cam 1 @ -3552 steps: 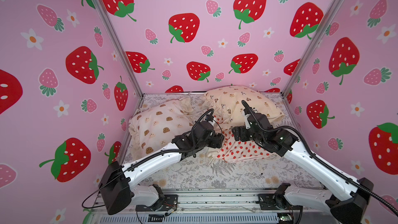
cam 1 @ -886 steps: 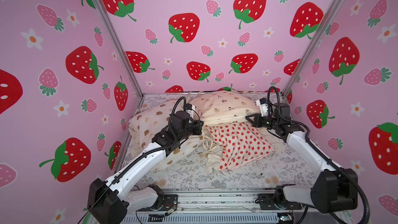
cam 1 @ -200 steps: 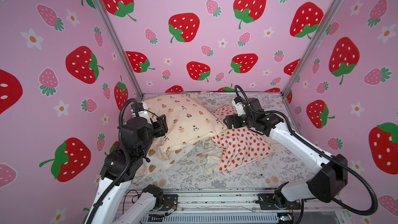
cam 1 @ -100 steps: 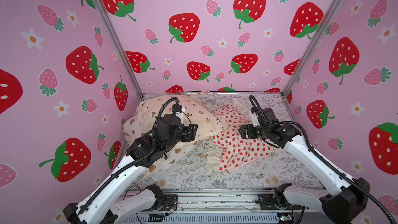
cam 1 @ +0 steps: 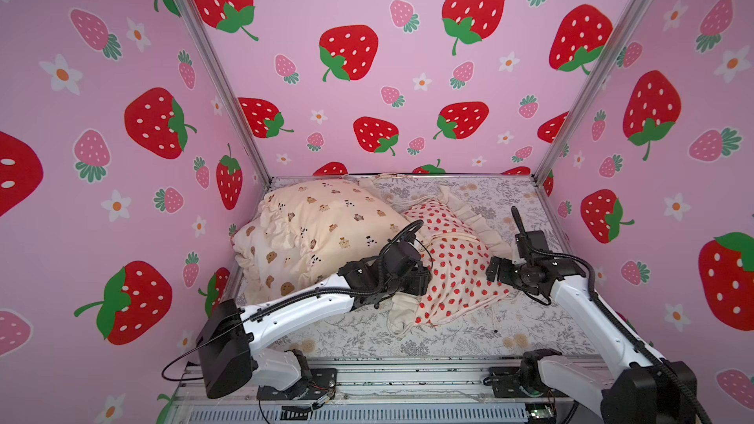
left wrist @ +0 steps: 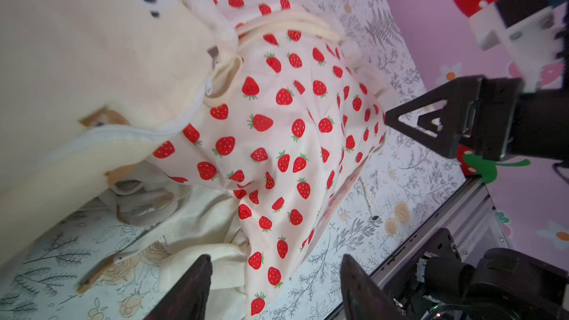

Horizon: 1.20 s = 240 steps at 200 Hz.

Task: Zip up pillowcases
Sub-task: Adjust the pillowcase at the center of the board.

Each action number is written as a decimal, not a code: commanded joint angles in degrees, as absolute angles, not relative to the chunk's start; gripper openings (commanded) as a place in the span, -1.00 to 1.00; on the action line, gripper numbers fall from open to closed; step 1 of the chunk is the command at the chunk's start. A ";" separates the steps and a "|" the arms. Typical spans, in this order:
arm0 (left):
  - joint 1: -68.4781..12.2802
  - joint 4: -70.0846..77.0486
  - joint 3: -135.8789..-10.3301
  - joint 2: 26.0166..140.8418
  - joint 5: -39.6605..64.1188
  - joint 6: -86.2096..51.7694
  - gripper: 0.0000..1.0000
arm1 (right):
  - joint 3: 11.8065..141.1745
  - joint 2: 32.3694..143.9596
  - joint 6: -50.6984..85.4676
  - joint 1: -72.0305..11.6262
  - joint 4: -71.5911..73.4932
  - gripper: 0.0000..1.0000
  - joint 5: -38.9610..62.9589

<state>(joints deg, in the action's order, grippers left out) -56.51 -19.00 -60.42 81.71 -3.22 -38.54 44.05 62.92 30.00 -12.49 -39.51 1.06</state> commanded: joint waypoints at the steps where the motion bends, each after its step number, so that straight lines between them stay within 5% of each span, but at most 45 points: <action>1: -56.93 -13.37 -60.12 85.66 0.11 -41.23 0.33 | 42.42 63.63 30.40 -11.15 -36.68 1.00 3.19; 73: -56.56 -11.31 -64.77 99.93 0.46 -40.02 0.22 | 39.76 68.63 29.88 -10.37 -28.65 0.72 8.11; 169: -49.08 -10.46 -69.65 108.98 -3.60 -37.43 0.12 | 41.98 81.77 28.72 -12.03 -15.33 0.10 13.10; 240: -48.14 -9.88 -66.31 102.27 -0.96 -36.71 0.24 | 45.57 82.90 26.33 -12.04 -17.16 0.18 10.47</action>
